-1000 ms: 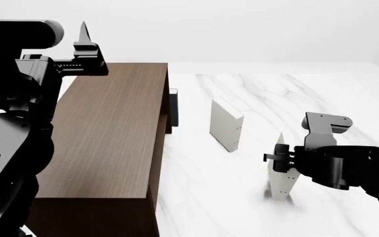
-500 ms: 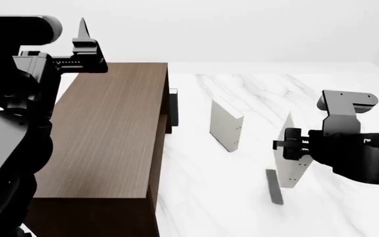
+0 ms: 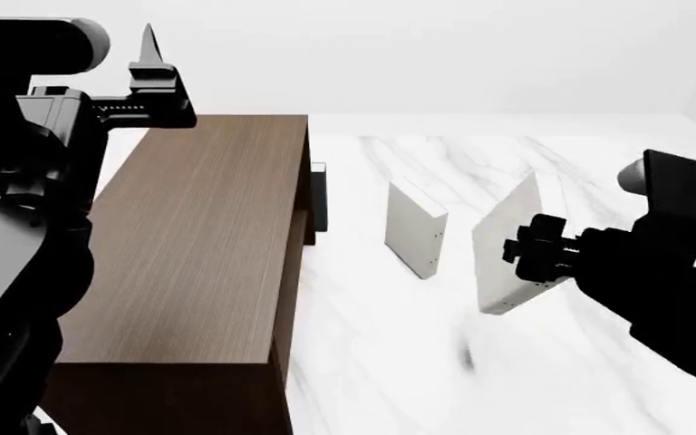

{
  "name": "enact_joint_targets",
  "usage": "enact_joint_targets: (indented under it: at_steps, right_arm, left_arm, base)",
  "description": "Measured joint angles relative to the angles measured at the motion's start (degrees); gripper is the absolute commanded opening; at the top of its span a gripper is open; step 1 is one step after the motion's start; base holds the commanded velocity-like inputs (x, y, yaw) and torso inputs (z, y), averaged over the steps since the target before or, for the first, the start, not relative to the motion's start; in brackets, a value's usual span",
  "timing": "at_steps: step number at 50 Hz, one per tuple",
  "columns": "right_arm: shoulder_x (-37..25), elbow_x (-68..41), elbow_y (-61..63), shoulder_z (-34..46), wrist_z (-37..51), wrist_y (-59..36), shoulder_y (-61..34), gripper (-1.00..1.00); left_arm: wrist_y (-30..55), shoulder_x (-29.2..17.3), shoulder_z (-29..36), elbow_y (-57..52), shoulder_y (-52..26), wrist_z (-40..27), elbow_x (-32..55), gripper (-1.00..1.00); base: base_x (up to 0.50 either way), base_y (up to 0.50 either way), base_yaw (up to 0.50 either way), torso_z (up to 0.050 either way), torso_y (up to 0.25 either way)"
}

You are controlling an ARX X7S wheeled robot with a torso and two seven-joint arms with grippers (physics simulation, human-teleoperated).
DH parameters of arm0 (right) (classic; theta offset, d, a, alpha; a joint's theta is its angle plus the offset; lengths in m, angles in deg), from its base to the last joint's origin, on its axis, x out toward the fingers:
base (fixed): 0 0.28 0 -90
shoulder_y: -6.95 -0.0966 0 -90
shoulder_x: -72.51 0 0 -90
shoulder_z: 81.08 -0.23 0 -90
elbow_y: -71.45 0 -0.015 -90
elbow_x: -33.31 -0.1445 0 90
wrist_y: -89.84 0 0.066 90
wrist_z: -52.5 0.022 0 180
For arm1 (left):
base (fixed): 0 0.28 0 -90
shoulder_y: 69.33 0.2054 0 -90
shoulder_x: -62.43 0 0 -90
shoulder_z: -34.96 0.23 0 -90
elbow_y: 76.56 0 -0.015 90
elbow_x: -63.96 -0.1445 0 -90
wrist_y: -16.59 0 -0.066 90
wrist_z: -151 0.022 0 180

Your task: Pick up the book on the right and place it under the cabinet shelf.

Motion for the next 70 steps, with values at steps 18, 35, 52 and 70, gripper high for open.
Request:
enact_joint_targets:
  at_steps: [18, 35, 52, 70]
  right_arm:
    - [2.1, 0.9, 9.1, -7.5, -5.4, 6.8, 12.8, -1.0]
    - [6.8, 6.1, 12.1, -11.0, -14.7, 11.9, 23.7, -1.0]
    - [10.3, 10.5, 12.6, -12.3, -21.9, 15.0, 30.6, -1.0]
    - [16.1, 15.7, 7.4, -9.7, -31.5, 17.9, 32.5, -1.0]
  left_arm:
    - [0.0, -0.2, 0.1, -0.2, 0.0, -0.4, 0.3, 1.0]
    - [0.4, -0.2, -0.2, -0.4, -0.5, -0.9, 0.8, 1.0]
    - [0.2, -0.3, -0.1, -0.3, -0.8, -1.2, 1.1, 1.0]
    - [-0.1, -0.5, 0.2, -0.3, -0.7, -1.4, 1.3, 1.0]
  base:
    - [0.0, 0.0, 0.0, 0.0, 0.001]
    - [0.0, 0.0, 0.0, 0.0, 0.001]
    - [0.0, 0.0, 0.0, 0.0, 0.001]
    - [0.0, 0.0, 0.0, 0.0, 0.001]
